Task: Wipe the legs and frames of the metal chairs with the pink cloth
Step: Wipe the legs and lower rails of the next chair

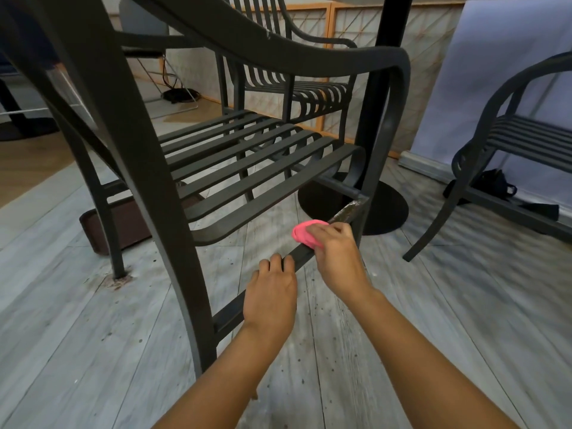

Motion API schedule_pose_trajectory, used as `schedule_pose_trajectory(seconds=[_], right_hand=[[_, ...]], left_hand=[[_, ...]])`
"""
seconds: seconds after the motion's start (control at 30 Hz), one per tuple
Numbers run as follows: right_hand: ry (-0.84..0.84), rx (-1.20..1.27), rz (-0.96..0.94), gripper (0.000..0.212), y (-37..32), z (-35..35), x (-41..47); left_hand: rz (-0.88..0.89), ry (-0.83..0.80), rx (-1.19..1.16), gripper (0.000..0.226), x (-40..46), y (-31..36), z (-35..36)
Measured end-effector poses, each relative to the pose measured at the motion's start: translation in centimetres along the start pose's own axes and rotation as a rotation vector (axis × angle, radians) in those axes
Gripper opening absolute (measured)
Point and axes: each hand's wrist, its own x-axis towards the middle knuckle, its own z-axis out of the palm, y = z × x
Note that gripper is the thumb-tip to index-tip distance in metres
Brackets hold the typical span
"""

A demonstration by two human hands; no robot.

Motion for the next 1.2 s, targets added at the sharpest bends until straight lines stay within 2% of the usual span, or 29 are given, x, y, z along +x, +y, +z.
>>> schedule_pose_trajectory(seconds=[0.17,0.27,0.57,1.2], right_hand=[[-0.151,-0.107,-0.024,0.041,0.5,0.1,-0.4],[-0.187,-0.236,-0.041,0.049,0.3,0.1,-0.6],[-0.038,-0.264,-0.012,0.054,2.1,1.5,0.1],[-0.087,-0.35,0.055,0.047,4.7,0.4,2.7]], left_hand=[[-0.006,0.033,-0.047,0.039,0.8,-0.2,0.0],[-0.018,0.042,-0.082,0.036,1.1,-0.4,0.0],[0.001,0.04,-0.071,0.035,1.1,-0.7,0.4],[0.02,-0.011,-0.072,0.041,1.0,-0.7,-0.1]])
